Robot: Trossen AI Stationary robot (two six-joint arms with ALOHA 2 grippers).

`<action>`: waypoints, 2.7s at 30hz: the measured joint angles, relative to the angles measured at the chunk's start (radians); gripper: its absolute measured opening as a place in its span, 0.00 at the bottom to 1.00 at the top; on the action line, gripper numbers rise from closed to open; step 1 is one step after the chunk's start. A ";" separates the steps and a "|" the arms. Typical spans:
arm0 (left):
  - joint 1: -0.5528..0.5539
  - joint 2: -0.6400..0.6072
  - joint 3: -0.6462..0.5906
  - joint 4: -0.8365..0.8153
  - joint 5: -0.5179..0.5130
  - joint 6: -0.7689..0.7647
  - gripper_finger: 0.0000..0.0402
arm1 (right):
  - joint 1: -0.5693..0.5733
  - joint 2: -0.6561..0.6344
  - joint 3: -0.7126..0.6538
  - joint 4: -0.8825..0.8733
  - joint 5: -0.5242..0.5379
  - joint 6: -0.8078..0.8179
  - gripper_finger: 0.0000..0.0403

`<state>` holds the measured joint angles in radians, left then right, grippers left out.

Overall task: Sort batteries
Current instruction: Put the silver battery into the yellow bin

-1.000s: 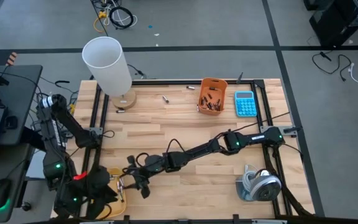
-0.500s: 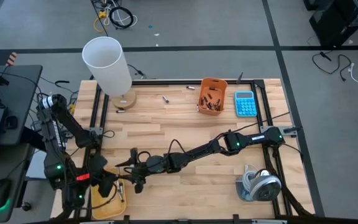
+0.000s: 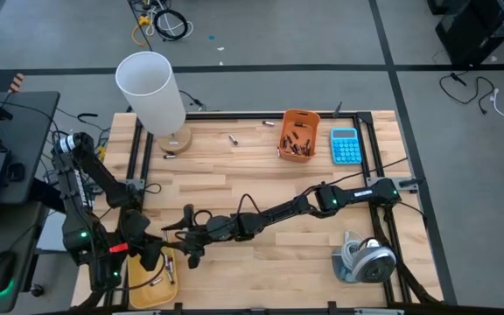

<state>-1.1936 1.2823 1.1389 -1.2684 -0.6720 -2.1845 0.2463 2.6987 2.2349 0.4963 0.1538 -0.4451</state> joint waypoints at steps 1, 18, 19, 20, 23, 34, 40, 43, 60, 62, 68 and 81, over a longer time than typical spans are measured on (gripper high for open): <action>0.004 0.000 0.000 -0.012 0.000 0.000 0.25 | 0.000 0.000 0.000 0.006 0.002 -0.018 0.48; 0.029 0.000 0.000 -0.070 -0.004 0.022 0.25 | 0.009 -0.001 0.000 0.104 0.042 -0.101 0.48; 0.028 0.000 0.001 -0.067 -0.014 0.033 0.25 | 0.010 -0.001 0.000 0.113 0.041 -0.102 0.48; 0.028 0.000 0.001 -0.067 -0.018 0.039 0.25 | 0.010 -0.001 0.000 0.116 0.040 -0.106 0.48; 0.029 0.000 0.001 -0.073 -0.022 0.066 0.25 | 0.009 -0.001 0.000 0.116 0.040 -0.116 0.48; 0.029 0.000 0.001 -0.075 -0.071 0.090 0.24 | 0.010 -0.001 0.000 0.120 0.035 -0.116 0.48; 0.028 0.000 0.001 -0.080 -0.071 0.089 0.20 | 0.010 -0.001 0.000 0.120 0.035 -0.117 0.48; 0.029 0.000 0.001 -0.083 -0.062 0.083 0.15 | 0.010 -0.001 0.000 0.120 0.036 -0.123 0.48; 0.028 0.000 0.003 -0.101 -0.002 0.091 0.06 | 0.009 -0.002 0.000 0.090 0.102 -0.120 0.53; 0.028 0.000 0.013 -0.095 0.058 0.089 0.06 | 0.009 -0.002 0.000 0.063 0.143 -0.142 0.54; 0.027 0.000 0.047 -0.095 0.314 0.091 0.05 | 0.016 -0.002 0.000 0.000 0.194 -0.168 0.55; 0.021 0.063 -0.045 0.224 0.563 0.116 0.15 | 0.018 -0.002 0.000 -0.035 0.197 -0.168 0.55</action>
<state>-1.1725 1.3458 1.0939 -1.0448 -0.1093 -2.0686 0.2642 2.6965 2.2353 0.4610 0.3511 -0.6132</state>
